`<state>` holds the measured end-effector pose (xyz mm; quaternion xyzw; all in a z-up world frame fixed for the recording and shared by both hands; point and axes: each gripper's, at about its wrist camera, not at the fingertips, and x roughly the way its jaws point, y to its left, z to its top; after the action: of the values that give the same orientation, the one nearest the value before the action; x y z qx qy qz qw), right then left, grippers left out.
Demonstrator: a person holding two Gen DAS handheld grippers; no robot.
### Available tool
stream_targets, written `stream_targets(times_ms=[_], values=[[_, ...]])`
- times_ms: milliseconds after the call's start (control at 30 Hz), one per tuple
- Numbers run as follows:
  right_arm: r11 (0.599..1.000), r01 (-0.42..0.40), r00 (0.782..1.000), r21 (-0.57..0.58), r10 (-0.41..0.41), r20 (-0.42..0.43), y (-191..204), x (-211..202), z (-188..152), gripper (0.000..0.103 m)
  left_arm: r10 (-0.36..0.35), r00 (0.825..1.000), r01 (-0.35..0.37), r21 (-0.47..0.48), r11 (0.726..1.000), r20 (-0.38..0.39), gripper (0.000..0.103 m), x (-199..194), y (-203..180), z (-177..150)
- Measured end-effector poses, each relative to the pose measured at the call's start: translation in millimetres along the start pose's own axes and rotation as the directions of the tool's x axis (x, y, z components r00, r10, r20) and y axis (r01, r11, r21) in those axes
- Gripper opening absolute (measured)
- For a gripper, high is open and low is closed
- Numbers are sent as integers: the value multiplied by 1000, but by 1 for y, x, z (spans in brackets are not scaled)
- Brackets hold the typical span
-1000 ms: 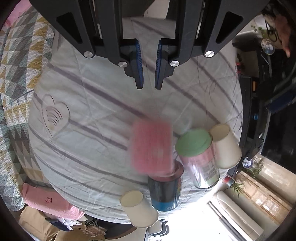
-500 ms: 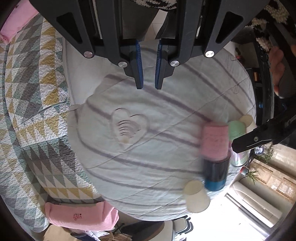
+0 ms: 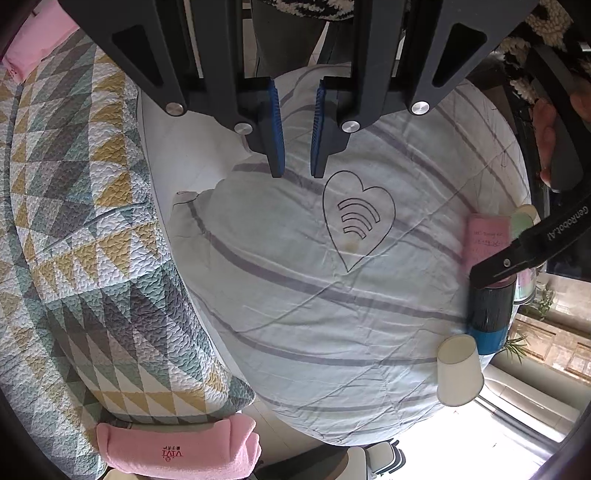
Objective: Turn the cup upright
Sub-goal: 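Grasp the pink cup rim with the left tool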
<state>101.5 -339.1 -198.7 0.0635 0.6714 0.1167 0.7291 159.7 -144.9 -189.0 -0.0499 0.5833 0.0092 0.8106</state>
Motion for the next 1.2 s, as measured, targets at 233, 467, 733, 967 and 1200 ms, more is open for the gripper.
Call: stream_targets(times_ms=[233, 467, 733, 967, 1200], values=[[1000, -12, 1000, -28, 12, -3, 3, -1, 6, 15, 16, 1000, -17, 47, 999, 22, 103, 4, -15, 10], [1000, 9, 1000, -13, -9, -18, 0, 1, 8, 15, 111, 992, -112, 16, 994, 52, 103, -1, -4, 15], [1000, 6, 1000, -12, -6, -24, 6, 4, 11, 15, 159, 986, -161, -35, 986, -42, 102, 22, 19, 14], [1000, 9, 999, -7, -9, -46, 7, 11, 15, 15, 149, 979, -166, -117, 979, -141, 94, 39, 39, 8], [1000, 8, 999, -12, -9, -50, 10, 14, 16, 15, 78, 979, -114, -189, 975, -188, 69, 50, 55, -1]])
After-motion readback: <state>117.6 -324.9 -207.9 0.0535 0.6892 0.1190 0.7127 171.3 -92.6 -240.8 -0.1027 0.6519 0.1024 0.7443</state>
